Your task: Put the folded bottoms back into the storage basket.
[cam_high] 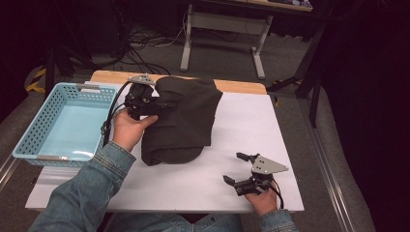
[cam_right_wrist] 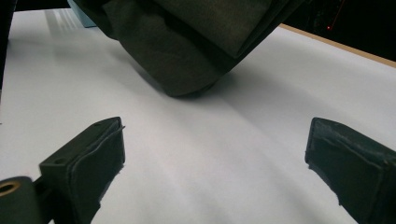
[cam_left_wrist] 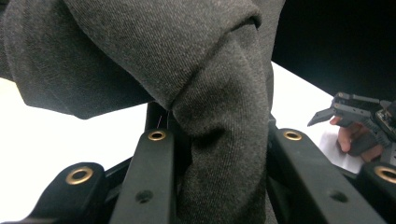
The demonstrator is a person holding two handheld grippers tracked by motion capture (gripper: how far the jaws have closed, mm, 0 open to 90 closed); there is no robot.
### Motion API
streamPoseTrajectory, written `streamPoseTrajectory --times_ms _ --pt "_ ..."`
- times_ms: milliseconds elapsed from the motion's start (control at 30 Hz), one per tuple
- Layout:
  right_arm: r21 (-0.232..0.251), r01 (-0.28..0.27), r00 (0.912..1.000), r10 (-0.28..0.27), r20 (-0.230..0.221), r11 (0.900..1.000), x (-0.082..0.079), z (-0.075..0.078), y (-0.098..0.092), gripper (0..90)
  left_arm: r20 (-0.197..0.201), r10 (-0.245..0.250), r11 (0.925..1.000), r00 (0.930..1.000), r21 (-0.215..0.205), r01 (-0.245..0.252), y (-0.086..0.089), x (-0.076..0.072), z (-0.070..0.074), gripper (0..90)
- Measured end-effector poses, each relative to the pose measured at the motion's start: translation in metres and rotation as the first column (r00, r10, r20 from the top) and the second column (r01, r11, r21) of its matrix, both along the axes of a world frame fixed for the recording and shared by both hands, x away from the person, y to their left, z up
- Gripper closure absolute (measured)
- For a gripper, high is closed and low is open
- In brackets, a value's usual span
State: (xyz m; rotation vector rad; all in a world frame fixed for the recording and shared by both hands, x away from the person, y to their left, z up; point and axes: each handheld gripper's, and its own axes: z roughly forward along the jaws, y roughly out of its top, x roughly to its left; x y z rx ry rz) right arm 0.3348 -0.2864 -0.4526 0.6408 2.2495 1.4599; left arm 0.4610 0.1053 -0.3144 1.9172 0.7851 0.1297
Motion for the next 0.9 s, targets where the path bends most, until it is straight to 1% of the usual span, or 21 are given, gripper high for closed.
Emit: streamPoseTrajectory --times_ms 167,233,433,633,667,733,867,900 --pt "0.001 -0.001 1.0000 0.001 0.000 1.000 0.000 0.000 0.000 5.5 0.008 0.011 0.9999 0.9999 -0.012 -0.011 0.006 -0.001 0.005 71.5" --pt "0.001 -0.002 1.0000 0.002 0.000 1.000 0.000 0.000 0.000 5.5 0.010 0.012 0.9998 0.9999 -0.012 -0.012 0.007 -0.001 0.006 71.5" --pt "-0.001 -0.003 1.0000 0.003 0.003 1.000 0.000 0.000 0.000 5.5 0.036 0.024 0.9997 0.9991 -0.008 -0.024 0.013 -0.002 0.012 71.5" --pt "0.002 -0.003 1.0000 0.003 0.001 1.000 0.000 0.000 0.000 5.5 0.049 0.032 0.9995 0.9983 -0.006 -0.032 0.019 -0.004 0.019 71.5" --pt "0.004 -0.004 1.0000 0.004 0.000 1.000 0.000 0.000 0.000 5.5 0.059 0.040 0.9992 0.9975 0.000 -0.040 0.022 -0.004 0.021 71.5" --pt "0.004 -0.005 1.0000 0.005 -0.001 1.000 0.000 0.000 0.000 5.5 0.057 0.041 0.9992 0.9975 -0.004 -0.041 0.023 -0.005 0.022 71.5" --pt "0.003 -0.006 1.0000 0.006 -0.001 1.000 0.000 -0.001 0.000 5.5 0.071 0.055 0.9985 0.9960 -0.008 -0.054 0.032 -0.004 0.026 71.4" --pt "0.003 -0.006 1.0000 0.006 -0.001 1.000 0.000 -0.001 0.000 5.5 0.071 0.055 0.9985 0.9960 -0.008 -0.054 0.032 -0.004 0.026 71.4"
